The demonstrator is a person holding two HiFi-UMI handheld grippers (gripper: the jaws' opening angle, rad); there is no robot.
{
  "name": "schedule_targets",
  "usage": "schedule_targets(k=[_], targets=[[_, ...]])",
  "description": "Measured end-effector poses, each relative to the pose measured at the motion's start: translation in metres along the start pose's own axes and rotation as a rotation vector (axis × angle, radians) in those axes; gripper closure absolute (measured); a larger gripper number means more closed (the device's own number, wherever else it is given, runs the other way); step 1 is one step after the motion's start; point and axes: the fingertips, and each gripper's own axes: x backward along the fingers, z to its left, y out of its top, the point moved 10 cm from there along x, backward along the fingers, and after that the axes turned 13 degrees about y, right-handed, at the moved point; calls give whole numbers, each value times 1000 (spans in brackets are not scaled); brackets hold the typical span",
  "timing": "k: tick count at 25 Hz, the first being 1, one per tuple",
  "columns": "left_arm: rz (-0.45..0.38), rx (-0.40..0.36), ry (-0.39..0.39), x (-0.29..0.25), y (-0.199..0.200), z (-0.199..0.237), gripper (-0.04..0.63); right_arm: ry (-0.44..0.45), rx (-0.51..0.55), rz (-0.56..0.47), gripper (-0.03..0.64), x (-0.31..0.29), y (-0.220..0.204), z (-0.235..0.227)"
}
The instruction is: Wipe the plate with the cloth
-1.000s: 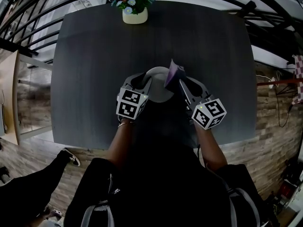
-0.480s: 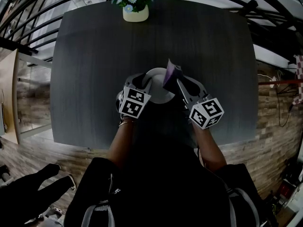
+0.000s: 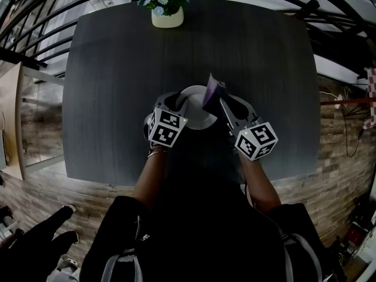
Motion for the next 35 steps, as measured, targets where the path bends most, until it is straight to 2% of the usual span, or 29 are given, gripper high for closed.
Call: schedule_targets(k=[5, 8, 16, 25, 35], targets=[[-41, 53, 4, 5, 1, 10, 555, -6, -1, -6, 575, 3, 1, -1], [-38, 53, 15, 9, -1, 11, 586, -9, 0, -12, 575, 5, 2, 1], [-110, 72, 10, 20, 7, 13, 588, -4, 19, -24, 575, 6, 8, 6], [-182, 56, 19, 44, 24, 9, 588, 2, 61, -54, 575, 18, 22, 18], [-306, 35, 27, 78, 49, 2, 588, 2, 125, -89, 575, 41, 41, 34]])
